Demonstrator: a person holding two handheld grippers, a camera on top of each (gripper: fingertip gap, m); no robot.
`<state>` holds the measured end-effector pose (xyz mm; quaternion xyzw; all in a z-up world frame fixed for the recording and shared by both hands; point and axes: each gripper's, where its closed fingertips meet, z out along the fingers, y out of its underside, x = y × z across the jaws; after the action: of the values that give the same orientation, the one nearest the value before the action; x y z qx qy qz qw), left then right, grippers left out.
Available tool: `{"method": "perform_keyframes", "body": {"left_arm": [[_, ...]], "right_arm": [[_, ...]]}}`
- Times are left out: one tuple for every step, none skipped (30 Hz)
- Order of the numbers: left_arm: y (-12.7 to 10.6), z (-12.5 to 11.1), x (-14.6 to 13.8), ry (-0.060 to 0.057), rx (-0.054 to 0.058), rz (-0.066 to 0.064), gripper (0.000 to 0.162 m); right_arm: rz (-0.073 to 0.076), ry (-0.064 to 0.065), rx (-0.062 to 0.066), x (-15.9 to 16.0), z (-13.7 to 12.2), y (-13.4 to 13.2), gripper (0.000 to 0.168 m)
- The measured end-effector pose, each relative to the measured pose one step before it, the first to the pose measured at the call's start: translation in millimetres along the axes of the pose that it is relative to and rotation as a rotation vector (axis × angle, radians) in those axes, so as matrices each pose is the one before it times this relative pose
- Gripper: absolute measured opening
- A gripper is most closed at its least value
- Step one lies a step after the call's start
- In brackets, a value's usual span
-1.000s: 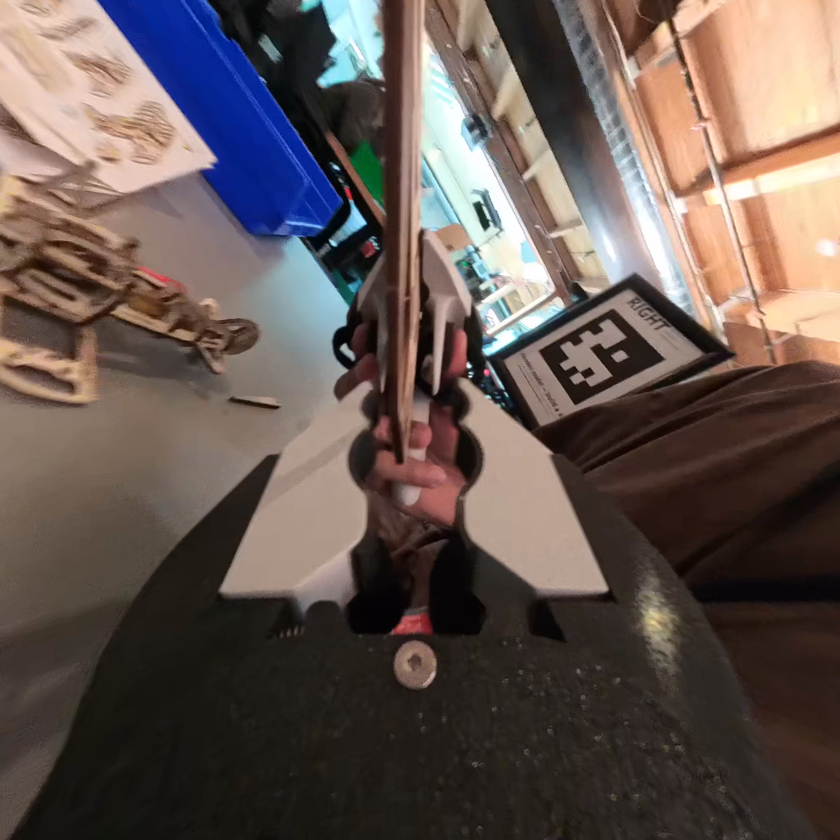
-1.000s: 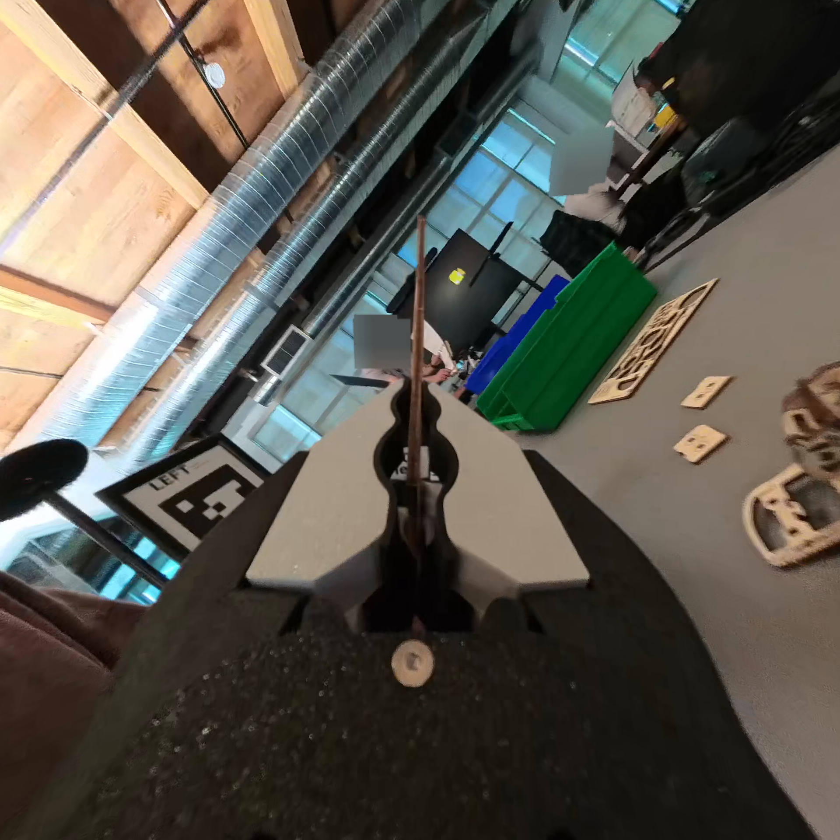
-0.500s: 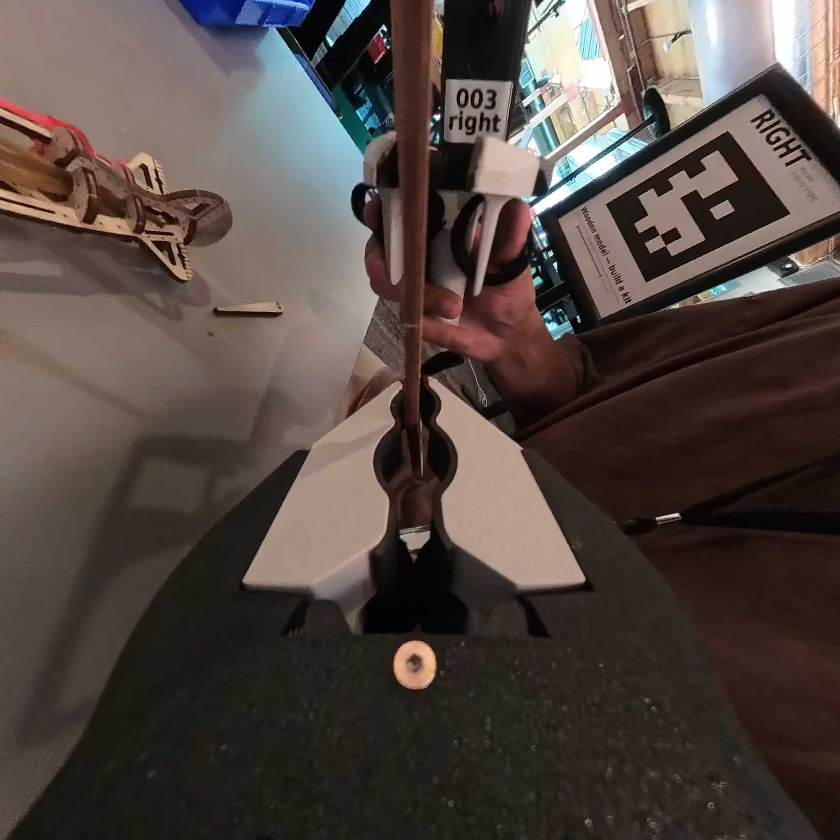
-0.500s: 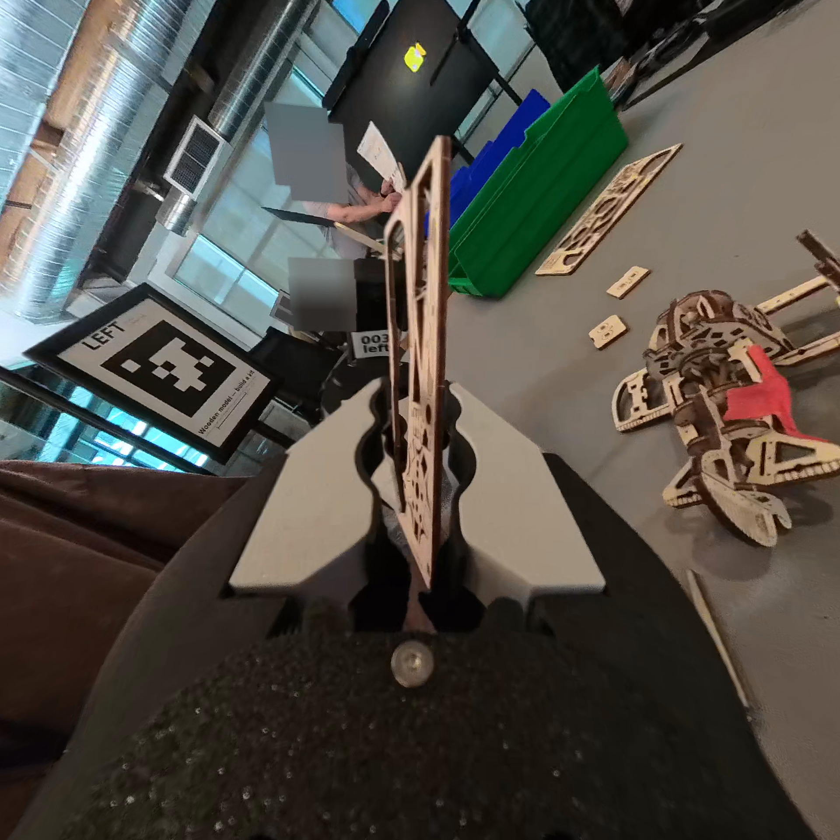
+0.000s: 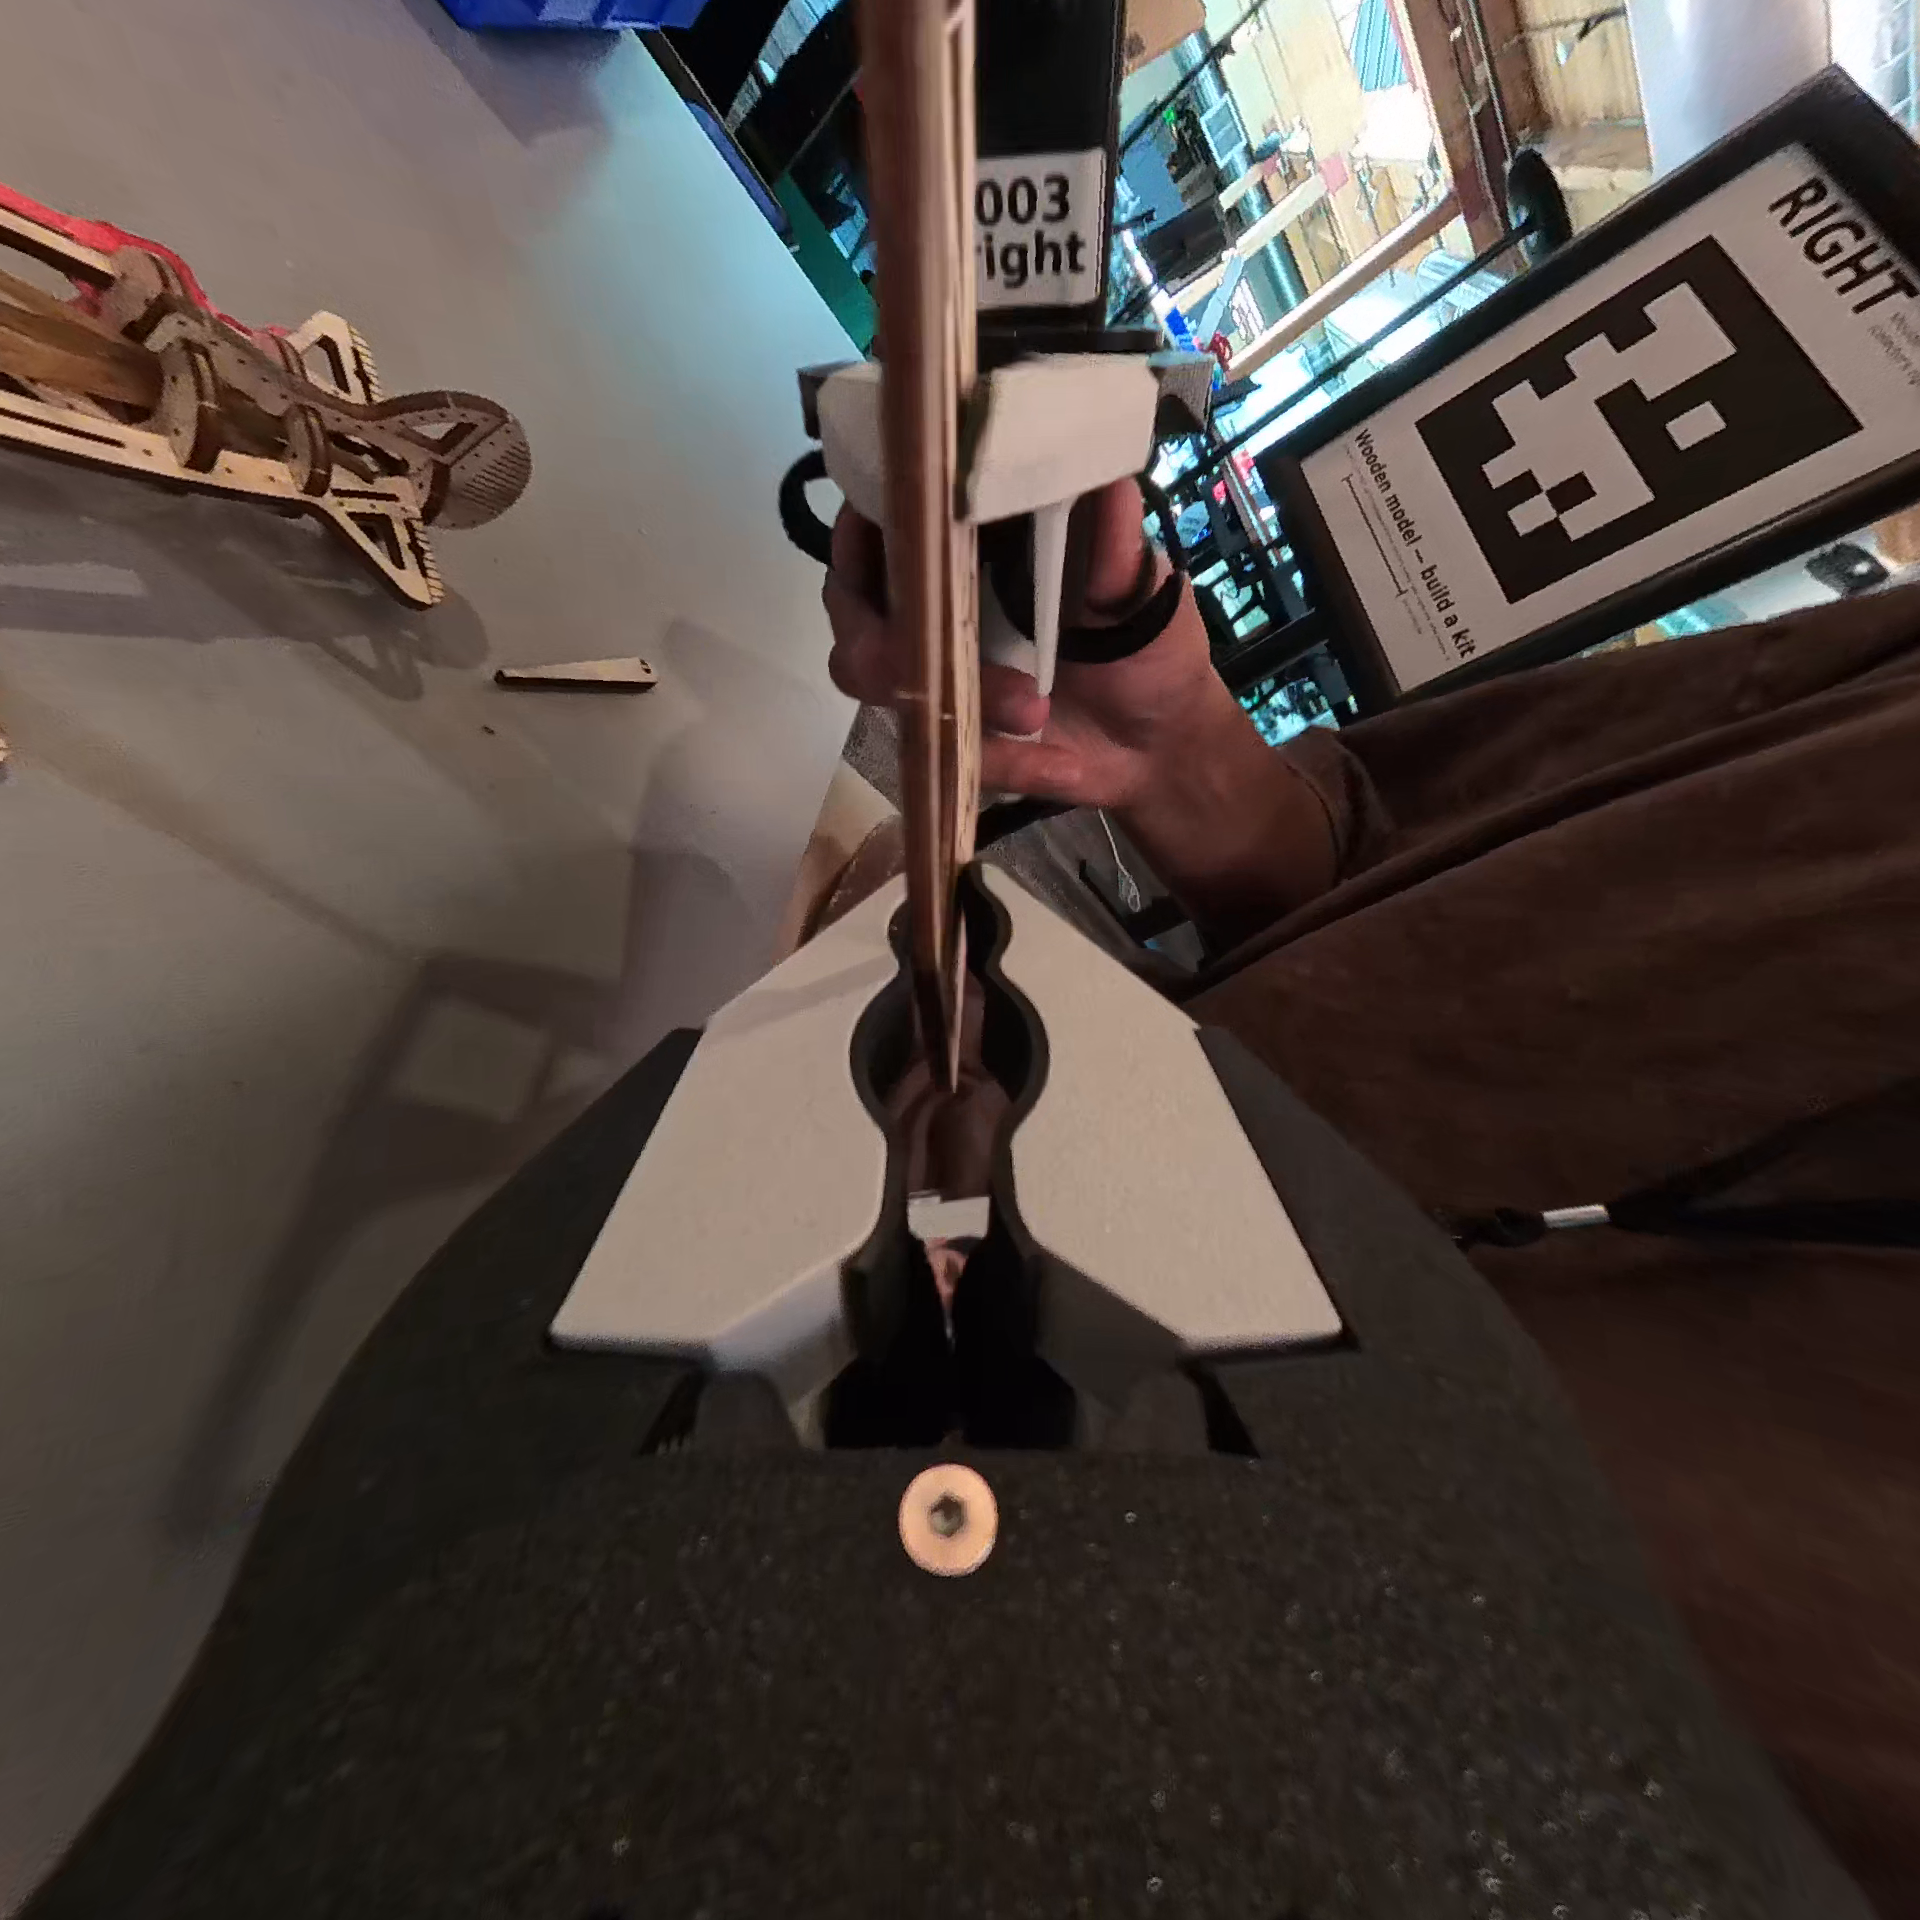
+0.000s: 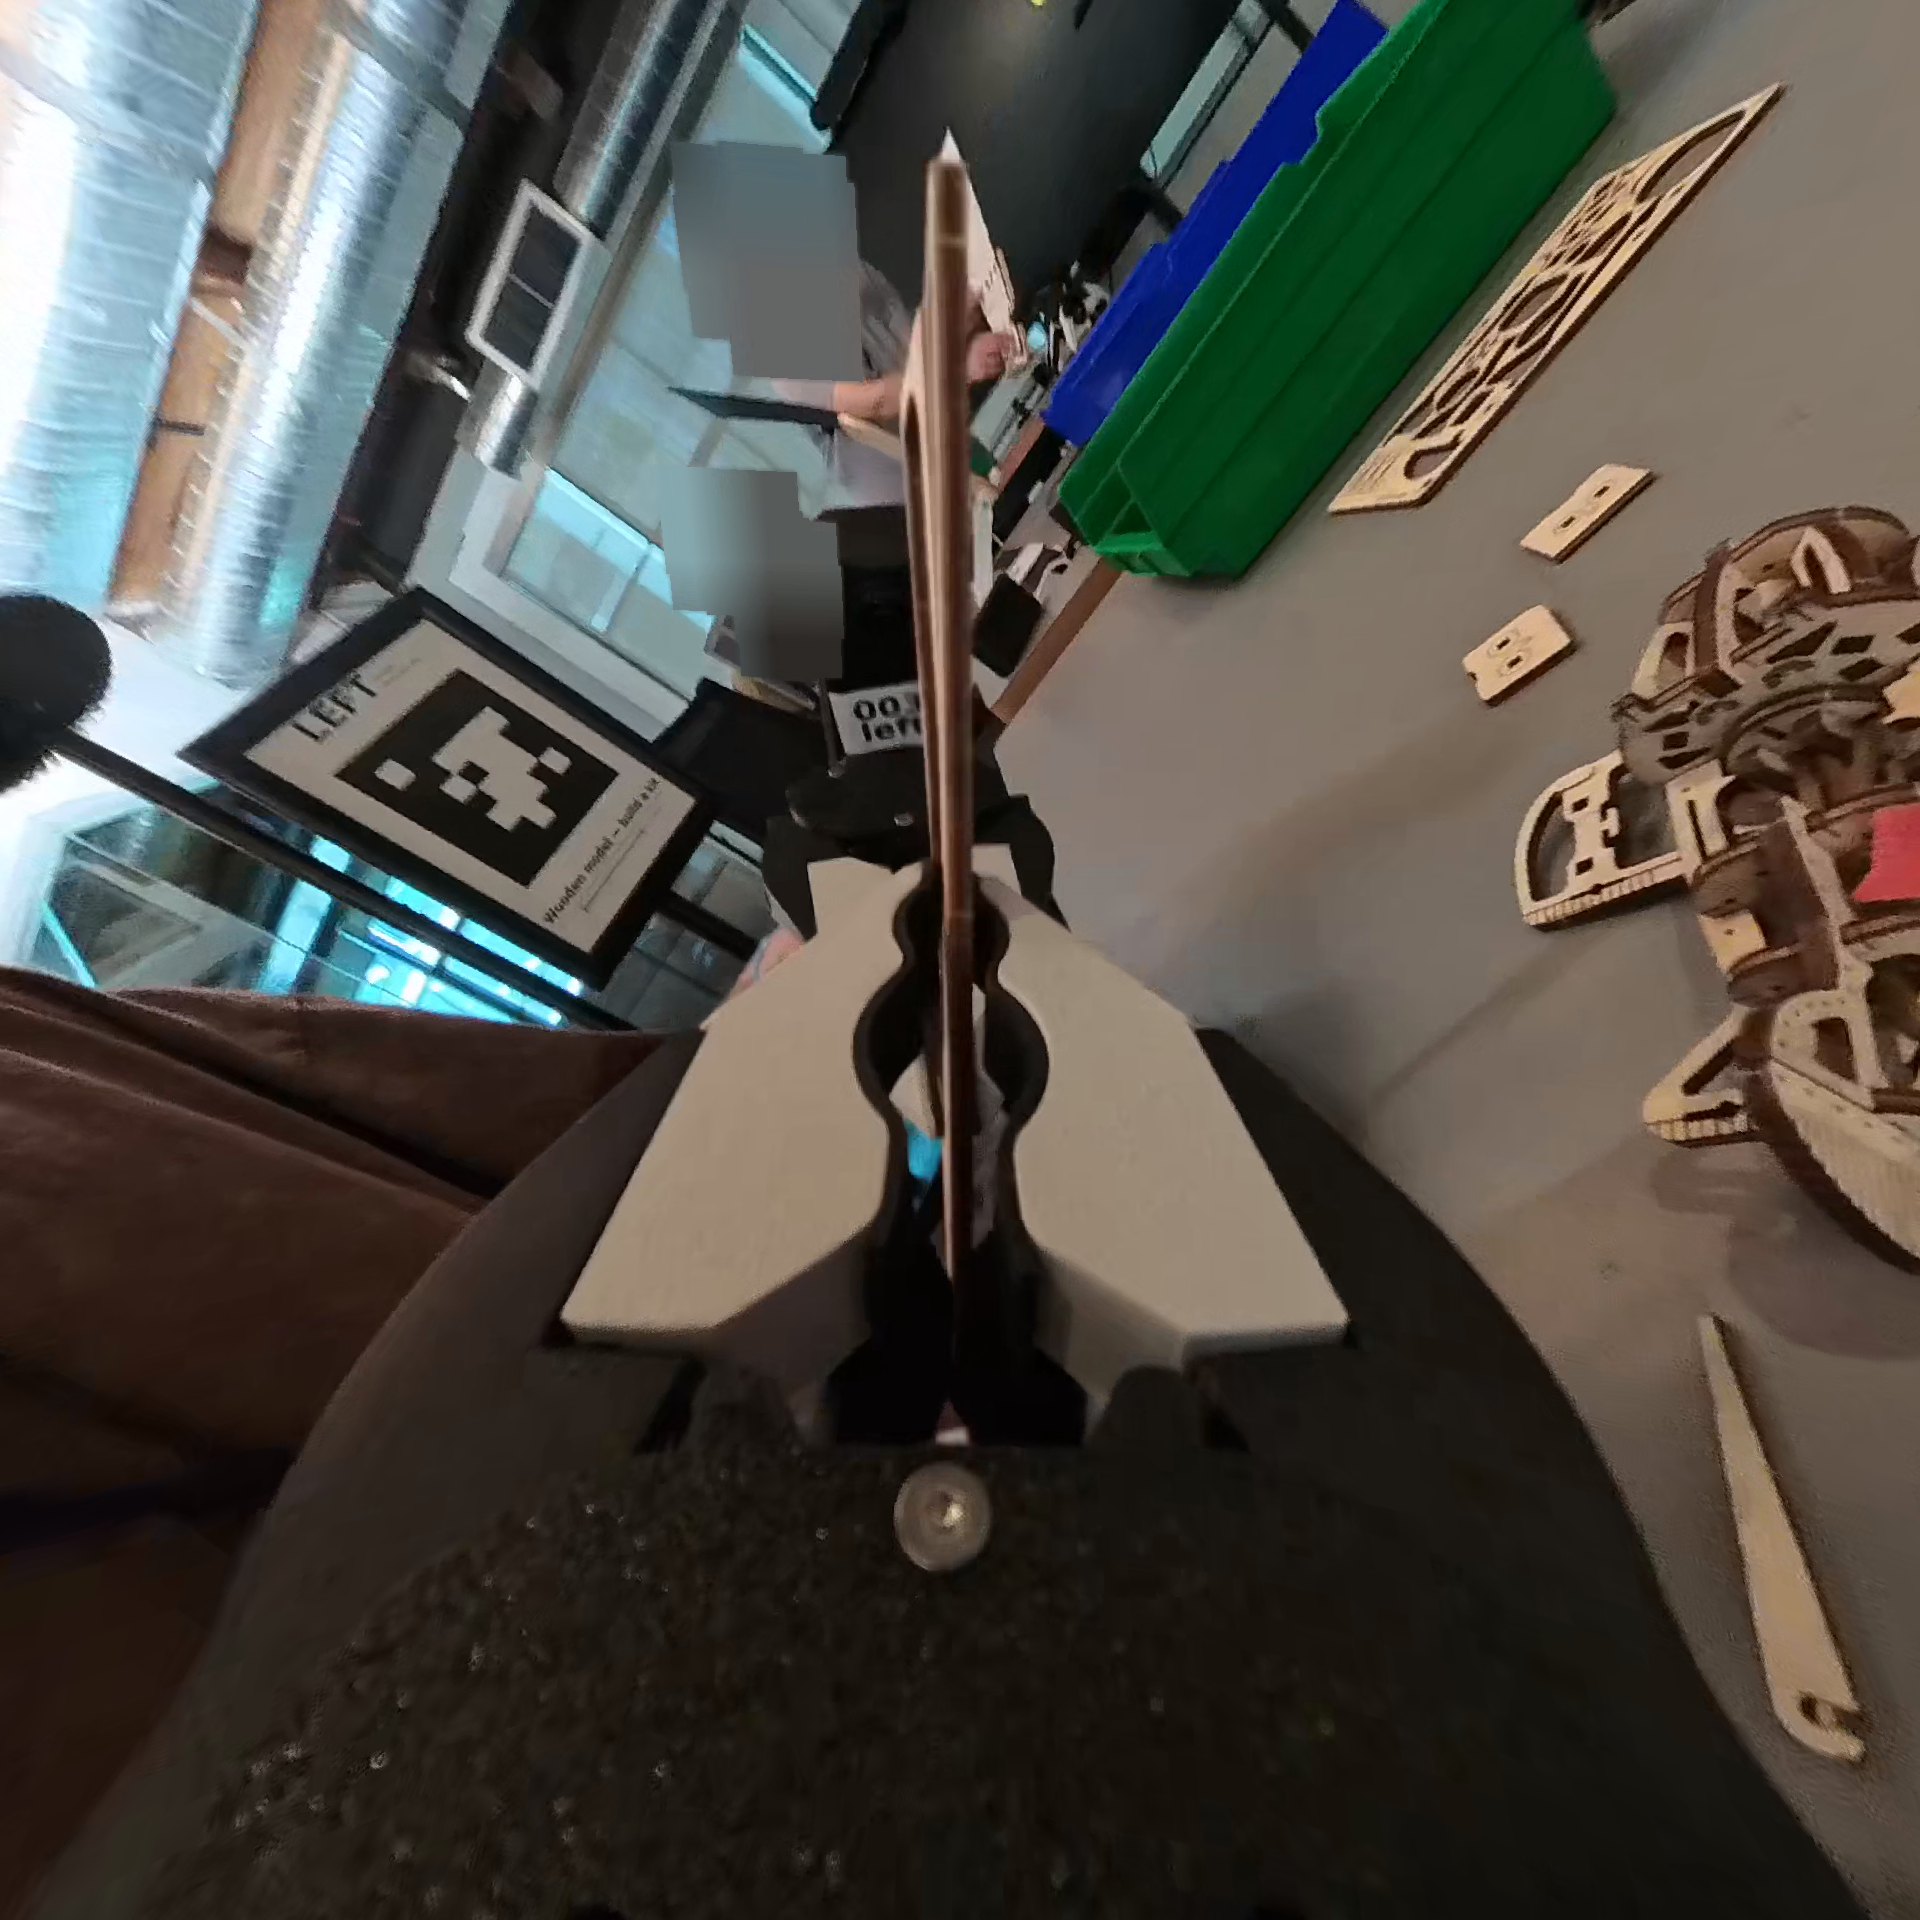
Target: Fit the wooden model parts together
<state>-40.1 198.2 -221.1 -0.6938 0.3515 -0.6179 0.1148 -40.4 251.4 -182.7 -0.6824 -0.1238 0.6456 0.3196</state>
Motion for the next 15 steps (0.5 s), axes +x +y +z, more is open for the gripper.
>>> {"method": "perform_keyframes", "body": {"left_arm": [[0.32, -2.29, -1.34, -0.015, -0.0067, 0.0125, 0.005], [-3.57, -4.21, -4.25, -0.0363, 0.0193, 0.018, 0.008], [-5.94, -5.11, -2.45, -0.0207, 0.0327, 0.0136, 0.019], [-6.47, -4.85, -0.18, 0.0006, 0.0348, -0.0021, 0.027], [-5.64, -3.84, 0.98, 0.0113, 0.0319, -0.0052, 0.029], [-5.04, -2.78, 1.22, 0.01, 0.0302, -0.0011, 0.028], [-3.81, -1.34, 1.77, 0.0093, 0.0208, 0.0028, 0.028], [-2.22, -0.25, 1.33, 0.0041, 0.0104, 0.004, 0.028], [-0.6, 0.48, -0.1, -0.0051, 0.0009, 0.0038, 0.023], [0.03, 0.39, -0.86, -0.0084, -0.0012, 0.0047, 0.011], [-1.34, -0.15, -0.83, -0.0081, 0.0098, 0.0056, 0.0], [-2.39, -0.46, 1.12, 0.0064, 0.0149, 0.0007, 0.0], [-1.32, -0.03, 0.95, 0.0063, 0.0075, -0.0021, 0.0], [-0.23, 0.02, -0.07, 0.0009, 0.0006, 0.0009, 0.0], [0.17, 0.05, -0.74, -0.0038, -0.0009, 0.0001, 0.0]], "right_arm": [[-0.0168, 0.0172, -0.0319, 0.91, -0.69, 2.94, 0.002], [-0.0239, 0.0214, -0.0407, 1.72, -0.35, 3.91, 0.002], [-0.0258, 0.0138, -0.0347, 0.72, 0.2, 3.46, 0.002], [-0.0131, -0.0035, -0.0295, -1.29, 1.33, 3.29, 0.002], [0.0041, -0.0153, -0.0305, -2.38, 2.41, 4.03, 0.002], [0.0103, -0.0167, -0.0276, -2.2, 3.19, 4.52, 0.002], [0.0057, -0.0087, -0.0176, -0.97, 3.25, 3.78, 0.002], [0.0033, 0.0016, -0.0039, 0.66, 2.52, 2.28, 0.002], [0.0093, -0.002, 0.0009, 0.46, 1.87, 1.5, 0.002], [0.0161, -0.0148, 0.0041, -1.05, 1.18, 0.58, 0.002], [0.0195, -0.0174, 0.0116, -1.25, 0.3, -0.94, 0.002], [0.0184, -0.0165, 0.0099, -1.15, -0.06, -1.1, 0.002], [0.0151, -0.012, 0.0043, -0.65, -0.01, -0.41, 0.002], [0.0135, -0.0064, 0.0012, 0.38, 0.06, 0.13, 0.002], [0.0122, -0.0037, -0.0003, 1.02, -0.05, 0.42, 0.002]]}}
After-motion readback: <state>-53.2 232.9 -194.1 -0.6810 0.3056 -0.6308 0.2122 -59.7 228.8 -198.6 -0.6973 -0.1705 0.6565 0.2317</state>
